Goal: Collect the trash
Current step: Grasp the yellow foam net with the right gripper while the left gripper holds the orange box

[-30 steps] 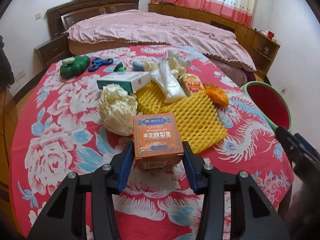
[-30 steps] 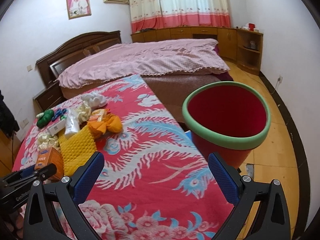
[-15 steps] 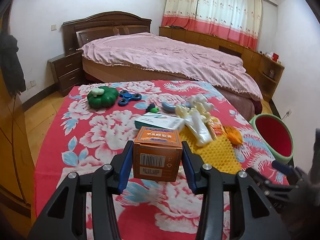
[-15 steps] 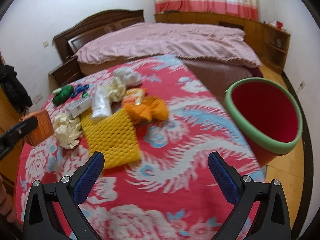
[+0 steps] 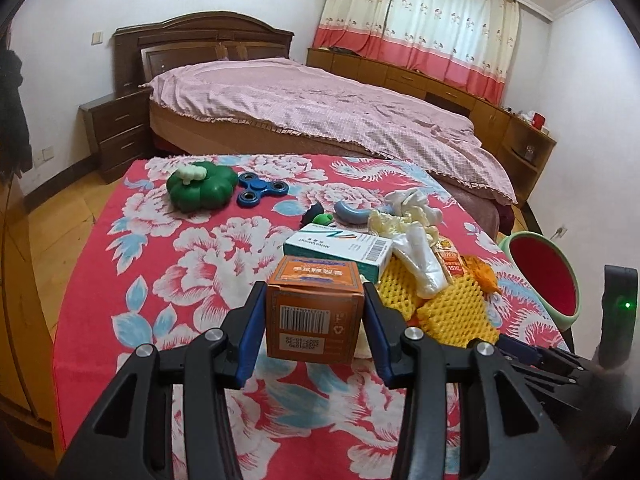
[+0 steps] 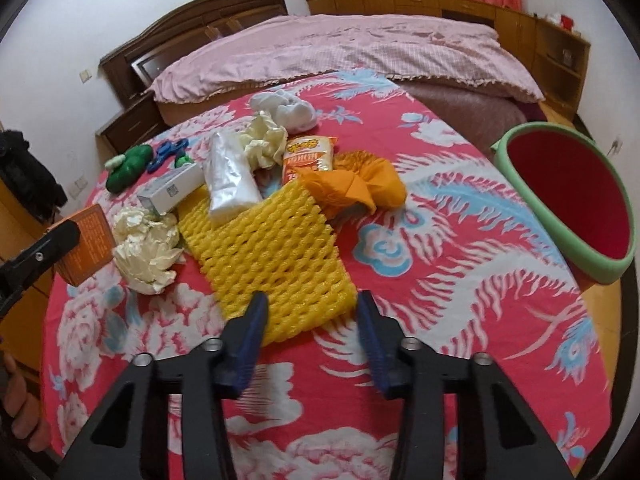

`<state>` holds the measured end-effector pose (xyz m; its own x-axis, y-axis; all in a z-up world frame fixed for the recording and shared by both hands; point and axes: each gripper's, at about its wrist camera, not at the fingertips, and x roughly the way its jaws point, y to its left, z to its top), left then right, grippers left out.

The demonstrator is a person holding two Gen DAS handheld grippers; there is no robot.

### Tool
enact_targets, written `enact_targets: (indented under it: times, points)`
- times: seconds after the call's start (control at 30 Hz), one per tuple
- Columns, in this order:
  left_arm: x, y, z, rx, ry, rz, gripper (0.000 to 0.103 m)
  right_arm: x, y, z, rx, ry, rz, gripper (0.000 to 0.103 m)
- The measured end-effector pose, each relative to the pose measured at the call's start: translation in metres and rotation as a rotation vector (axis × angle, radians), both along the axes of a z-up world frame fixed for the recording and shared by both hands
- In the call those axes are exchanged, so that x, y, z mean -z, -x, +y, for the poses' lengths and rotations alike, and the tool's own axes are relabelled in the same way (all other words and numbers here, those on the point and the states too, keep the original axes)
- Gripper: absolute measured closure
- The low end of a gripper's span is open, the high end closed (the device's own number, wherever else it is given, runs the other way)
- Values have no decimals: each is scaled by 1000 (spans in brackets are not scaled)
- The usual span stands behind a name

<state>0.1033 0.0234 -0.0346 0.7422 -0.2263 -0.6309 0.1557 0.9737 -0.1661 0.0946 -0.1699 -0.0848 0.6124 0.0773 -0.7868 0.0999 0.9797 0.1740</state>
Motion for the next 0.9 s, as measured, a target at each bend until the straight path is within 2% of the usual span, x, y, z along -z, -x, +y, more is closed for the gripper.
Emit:
enact_targets:
  times: [0.03,0.1,0.17,0.27,0.43,0.53,0.77,0.9]
  points:
    - [-1,0,-1,6,0,-5,57,0,2,0,9,3,-3,70]
    - [-1,-1,-2,16,2,-9,57,-3,5,0,10,-5,-16,88]
    - [-2,0,-3,19,6,-12,57,-6,7,-1,13,-3,-30,99]
    - [-4,4,-5,16,19,-15,57,-10,11,-5,13,-15,-43,102]
    - [-12,12,-3,-11,20,-31,57,-17,19,-13,16,-27,-72,102]
    - [-14,14,-3,-27,14,-32,57,-18,15,-15,9,-21,-51,99]
    - [-12,18,6,-87,16,-12,57,-10,6,-17,9,-25,-18,72]
    - [-10,18,11,-126,24,-2,57,-10,0,-20,-1,-39,-19,66]
